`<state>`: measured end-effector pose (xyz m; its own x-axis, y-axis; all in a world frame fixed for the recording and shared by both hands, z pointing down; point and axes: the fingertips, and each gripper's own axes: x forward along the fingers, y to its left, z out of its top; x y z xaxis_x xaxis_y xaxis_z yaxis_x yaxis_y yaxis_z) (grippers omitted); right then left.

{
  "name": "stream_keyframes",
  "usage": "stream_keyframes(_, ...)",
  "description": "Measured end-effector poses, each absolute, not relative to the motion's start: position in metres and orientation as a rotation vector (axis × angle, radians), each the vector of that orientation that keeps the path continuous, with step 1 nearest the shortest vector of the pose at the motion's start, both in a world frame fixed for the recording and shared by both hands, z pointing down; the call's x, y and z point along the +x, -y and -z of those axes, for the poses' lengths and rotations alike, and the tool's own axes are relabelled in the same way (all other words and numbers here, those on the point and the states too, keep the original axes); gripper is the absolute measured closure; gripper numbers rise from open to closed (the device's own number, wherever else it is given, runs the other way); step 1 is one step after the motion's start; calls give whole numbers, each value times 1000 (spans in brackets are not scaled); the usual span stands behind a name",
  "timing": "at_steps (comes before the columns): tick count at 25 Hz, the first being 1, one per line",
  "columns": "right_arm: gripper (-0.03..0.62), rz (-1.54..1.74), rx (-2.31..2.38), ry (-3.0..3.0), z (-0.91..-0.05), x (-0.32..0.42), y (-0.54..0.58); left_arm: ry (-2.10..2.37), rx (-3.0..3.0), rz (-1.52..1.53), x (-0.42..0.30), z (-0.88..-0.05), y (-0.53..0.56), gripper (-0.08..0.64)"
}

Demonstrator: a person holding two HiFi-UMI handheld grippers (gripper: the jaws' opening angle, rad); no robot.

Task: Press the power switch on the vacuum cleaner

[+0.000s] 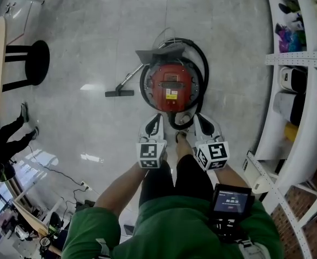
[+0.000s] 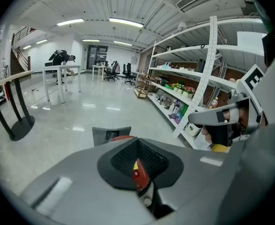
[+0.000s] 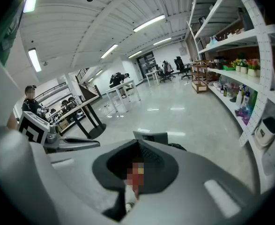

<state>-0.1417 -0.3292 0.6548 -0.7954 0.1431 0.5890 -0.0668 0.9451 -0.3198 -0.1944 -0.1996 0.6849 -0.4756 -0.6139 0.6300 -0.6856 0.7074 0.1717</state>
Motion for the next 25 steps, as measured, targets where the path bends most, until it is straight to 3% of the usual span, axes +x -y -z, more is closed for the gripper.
stream_keyframes(25,592,-463,-115,2316,-817,-134,323,2038,955,-208,-193,-864,206,552)
